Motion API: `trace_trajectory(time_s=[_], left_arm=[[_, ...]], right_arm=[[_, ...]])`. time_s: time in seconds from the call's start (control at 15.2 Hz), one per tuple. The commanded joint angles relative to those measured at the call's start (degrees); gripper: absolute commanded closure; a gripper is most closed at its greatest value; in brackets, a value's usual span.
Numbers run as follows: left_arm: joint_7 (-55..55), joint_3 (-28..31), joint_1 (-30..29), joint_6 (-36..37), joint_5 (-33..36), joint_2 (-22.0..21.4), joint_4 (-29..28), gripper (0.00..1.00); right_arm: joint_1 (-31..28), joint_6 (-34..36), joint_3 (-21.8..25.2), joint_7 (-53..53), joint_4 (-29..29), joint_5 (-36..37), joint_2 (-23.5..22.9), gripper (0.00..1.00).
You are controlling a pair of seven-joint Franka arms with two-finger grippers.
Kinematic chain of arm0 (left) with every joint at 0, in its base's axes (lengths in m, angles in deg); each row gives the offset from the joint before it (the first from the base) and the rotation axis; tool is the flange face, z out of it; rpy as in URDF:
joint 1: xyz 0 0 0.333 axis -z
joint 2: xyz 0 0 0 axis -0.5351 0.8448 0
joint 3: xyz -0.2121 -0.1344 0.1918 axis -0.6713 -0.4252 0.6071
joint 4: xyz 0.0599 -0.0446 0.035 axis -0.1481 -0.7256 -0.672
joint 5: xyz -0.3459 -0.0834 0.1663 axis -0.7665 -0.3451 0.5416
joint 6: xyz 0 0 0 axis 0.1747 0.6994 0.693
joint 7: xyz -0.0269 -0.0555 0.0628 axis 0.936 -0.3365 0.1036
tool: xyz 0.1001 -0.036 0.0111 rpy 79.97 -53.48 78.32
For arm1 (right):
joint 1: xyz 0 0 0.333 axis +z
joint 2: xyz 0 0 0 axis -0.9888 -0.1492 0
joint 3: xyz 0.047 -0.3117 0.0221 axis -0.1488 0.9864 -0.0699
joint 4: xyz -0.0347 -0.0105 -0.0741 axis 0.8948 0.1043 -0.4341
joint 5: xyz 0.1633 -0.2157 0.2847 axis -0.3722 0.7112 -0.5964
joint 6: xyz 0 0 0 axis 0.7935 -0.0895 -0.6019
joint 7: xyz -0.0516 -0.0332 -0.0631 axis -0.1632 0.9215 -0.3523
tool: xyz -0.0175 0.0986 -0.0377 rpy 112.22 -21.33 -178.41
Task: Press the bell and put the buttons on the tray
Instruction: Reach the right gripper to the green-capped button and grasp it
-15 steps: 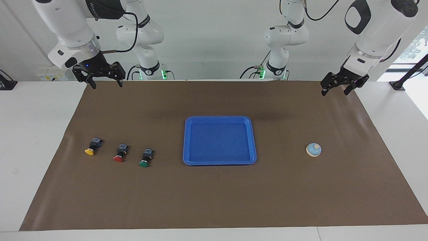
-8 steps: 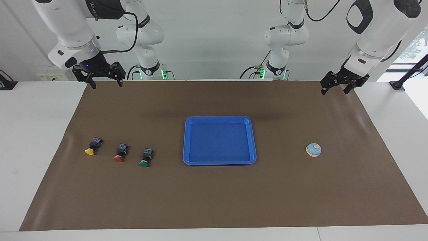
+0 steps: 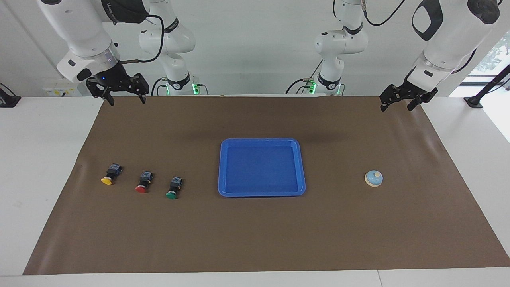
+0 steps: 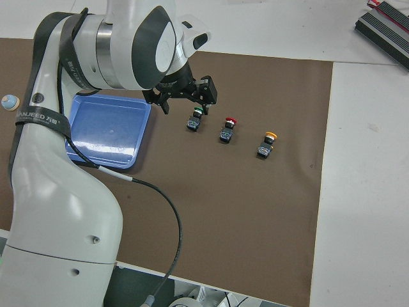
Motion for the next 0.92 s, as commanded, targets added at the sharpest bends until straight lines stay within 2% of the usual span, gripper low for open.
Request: trace_trajectory(time_s=[0.0,0.33,0.66,0.85], left_arm=[[0.34,0.45,0.67,1.7,-0.21,0.5,1.41,0.0],[0.34,0.45,0.76,1.53,-0.3,0.33,1.06,0.0],[0.08,0.54,0.41,0.91,-0.3,-0.2,1.06,0.0],[-0.01,1.06,-0.21,0.91,-0.3,-0.29,1.06,0.0]], right_arm=[[-1.31,0.32,-0.26,-1.73,0.62,0.01,0.72,0.0],[-0.53,-1.43,-0.26,-0.86,2.71,0.28,1.6,0.0],[-0.26,-12.23,-0.79,3.44,11.5,0.28,2.57,0.0],[1.32,-17.07,-0.88,7.05,12.66,0.36,-2.07,0.0]])
